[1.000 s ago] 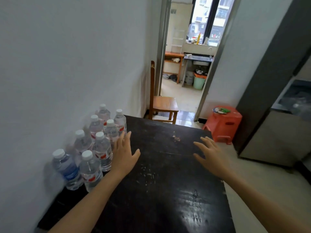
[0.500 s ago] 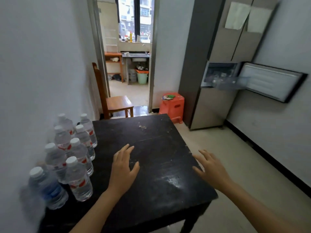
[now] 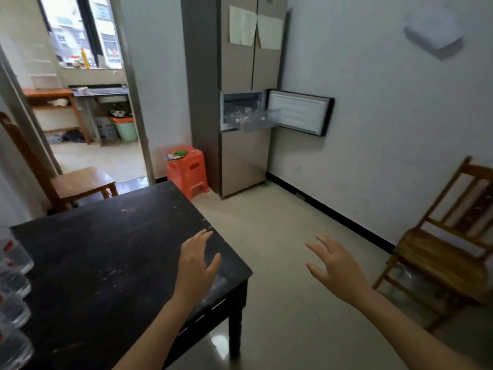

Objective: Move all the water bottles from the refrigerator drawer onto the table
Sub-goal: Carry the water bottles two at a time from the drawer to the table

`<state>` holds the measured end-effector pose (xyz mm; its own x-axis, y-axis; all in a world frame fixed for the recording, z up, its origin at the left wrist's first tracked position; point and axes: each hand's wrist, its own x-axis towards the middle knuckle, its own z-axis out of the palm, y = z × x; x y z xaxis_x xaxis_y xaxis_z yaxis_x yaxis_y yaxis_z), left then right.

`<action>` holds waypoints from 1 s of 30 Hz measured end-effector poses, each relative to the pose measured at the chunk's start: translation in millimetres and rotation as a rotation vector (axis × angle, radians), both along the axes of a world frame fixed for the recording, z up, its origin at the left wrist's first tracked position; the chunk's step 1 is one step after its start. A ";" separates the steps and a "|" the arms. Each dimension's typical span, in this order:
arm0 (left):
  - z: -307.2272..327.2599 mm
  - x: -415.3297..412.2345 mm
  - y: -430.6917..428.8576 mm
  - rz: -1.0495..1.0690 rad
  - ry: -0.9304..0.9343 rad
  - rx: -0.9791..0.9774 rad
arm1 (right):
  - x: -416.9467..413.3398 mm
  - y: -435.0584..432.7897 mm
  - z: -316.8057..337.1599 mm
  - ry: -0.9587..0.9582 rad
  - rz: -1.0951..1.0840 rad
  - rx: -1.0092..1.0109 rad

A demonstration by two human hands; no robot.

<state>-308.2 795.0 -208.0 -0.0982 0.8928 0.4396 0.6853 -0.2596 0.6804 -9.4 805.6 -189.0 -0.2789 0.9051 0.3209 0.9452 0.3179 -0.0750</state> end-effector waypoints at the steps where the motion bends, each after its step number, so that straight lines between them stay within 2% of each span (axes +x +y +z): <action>1: -0.1 17.4 2.4 -0.018 -0.005 -0.005 | 18.0 -4.9 -0.4 0.005 -0.026 0.004; 8: 2.7 180.4 15.4 -0.156 0.051 0.016 | 176.2 -50.3 -20.9 0.109 -0.194 -0.058; 14: 0.3 289.2 20.1 -0.258 0.056 0.005 | 264.7 -62.1 -25.5 0.180 -0.323 -0.114; 23: -16.9 355.8 54.2 -0.286 0.093 -0.063 | 330.1 -43.1 -44.9 0.249 -0.379 -0.148; 30: -35.3 383.5 126.0 -0.193 0.045 -0.109 | 371.2 24.2 -35.8 0.257 -0.351 -0.179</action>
